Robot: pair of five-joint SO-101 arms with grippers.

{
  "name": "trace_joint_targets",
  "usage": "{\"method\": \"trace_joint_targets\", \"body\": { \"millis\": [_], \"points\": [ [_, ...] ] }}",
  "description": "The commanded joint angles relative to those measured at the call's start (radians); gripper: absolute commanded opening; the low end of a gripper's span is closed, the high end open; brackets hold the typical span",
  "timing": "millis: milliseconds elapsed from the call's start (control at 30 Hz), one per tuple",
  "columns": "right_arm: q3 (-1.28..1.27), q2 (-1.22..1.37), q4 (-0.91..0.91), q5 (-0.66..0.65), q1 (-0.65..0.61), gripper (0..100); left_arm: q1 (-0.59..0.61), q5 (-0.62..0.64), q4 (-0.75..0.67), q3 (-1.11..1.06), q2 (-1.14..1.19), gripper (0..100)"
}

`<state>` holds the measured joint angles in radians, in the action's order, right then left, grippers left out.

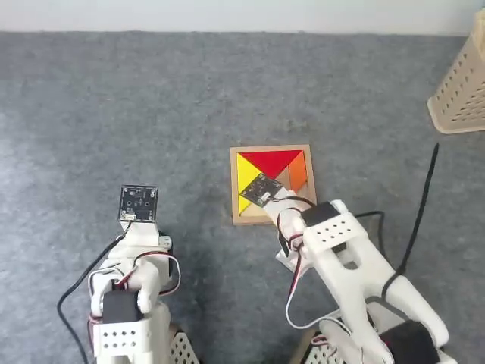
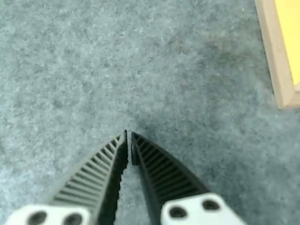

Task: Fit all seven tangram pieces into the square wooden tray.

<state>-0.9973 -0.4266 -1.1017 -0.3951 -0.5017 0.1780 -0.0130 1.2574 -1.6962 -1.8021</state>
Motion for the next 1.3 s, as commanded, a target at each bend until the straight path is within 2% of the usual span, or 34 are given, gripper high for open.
{"method": "trace_joint_targets", "body": {
  "millis": [0,200,767,967,1267],
  "points": [
    [0.003,-0.039,0.038,0.028,-0.008,20.3,0.002,0.009,0.005,0.012,-0.017,1],
    [0.002,-0.038,0.045,0.074,-0.058,20.3,0.002,0.009,0.005,0.012,-0.017,1],
    [0.02,0.117,0.108,0.075,-0.005,20.2,0.002,0.009,0.005,0.012,-0.017,1],
    [0.02,0.127,0.113,0.078,-0.005,10.5,0.002,0.009,0.005,0.012,-0.017,1],
    [0.083,0.116,0.068,0.069,-0.004,9.1,0.002,0.009,0.005,0.012,-0.017,1]
  ]
}}
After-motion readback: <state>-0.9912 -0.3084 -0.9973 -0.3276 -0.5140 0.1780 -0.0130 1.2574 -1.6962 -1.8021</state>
